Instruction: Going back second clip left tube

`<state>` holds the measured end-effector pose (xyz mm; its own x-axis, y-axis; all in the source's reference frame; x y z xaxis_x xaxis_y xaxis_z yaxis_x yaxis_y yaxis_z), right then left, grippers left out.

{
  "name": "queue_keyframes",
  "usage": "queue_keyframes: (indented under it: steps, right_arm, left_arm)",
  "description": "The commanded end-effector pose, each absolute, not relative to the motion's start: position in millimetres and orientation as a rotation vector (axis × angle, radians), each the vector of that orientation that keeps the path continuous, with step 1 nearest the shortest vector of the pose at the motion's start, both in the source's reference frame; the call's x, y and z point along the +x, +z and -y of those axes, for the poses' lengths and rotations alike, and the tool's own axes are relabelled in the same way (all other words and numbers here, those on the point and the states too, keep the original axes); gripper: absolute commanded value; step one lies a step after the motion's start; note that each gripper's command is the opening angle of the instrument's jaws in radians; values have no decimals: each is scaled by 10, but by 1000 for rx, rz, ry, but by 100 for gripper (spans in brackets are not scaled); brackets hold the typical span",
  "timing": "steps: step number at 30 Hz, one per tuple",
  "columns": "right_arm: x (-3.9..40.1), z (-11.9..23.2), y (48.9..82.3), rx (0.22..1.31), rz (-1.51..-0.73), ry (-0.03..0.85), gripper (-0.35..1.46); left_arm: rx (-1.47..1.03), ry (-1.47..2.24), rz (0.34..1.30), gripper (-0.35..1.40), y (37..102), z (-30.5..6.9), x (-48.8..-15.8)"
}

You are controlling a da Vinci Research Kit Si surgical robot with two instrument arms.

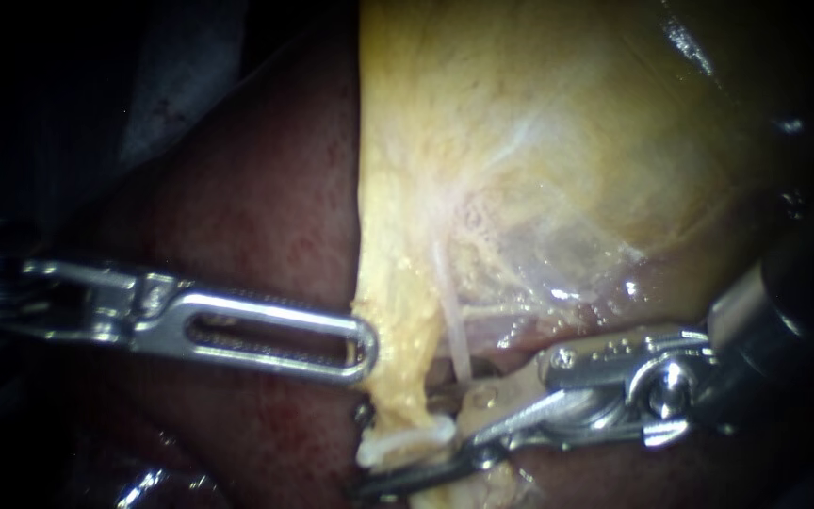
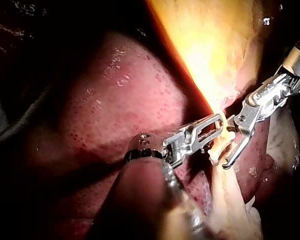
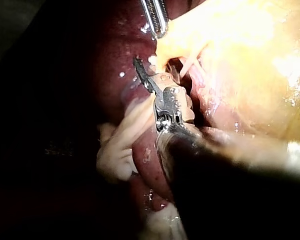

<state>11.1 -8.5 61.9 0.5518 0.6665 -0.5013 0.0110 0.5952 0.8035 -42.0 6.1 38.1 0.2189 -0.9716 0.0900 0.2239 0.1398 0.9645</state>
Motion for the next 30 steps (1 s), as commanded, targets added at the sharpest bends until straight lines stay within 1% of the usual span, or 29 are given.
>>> queue_keyframes:
  steps: [1, 8, 18, 25, 30]
  right_arm:
    - [107, 82, 616, 859, -917, 452, 48]
    - [75, 61, 591, 841, -927, 482, 47]
    - [-1, 11, 550, 778, -975, 523, 47]
    - [-42, -16, 532, 734, -990, 525, 47]
    - [-57, -27, 524, 713, -993, 536, 48]
  left_arm:
    - [1042, -1078, 938, -35, 381, -61, -420]
    - [1042, -1078, 938, -35, 382, -63, -420]
    - [1038, -1078, 938, -35, 389, -62, -422]
    - [1036, -1079, 938, -35, 390, -62, -423]
    - [1036, -1079, 938, -35, 390, -62, -424]
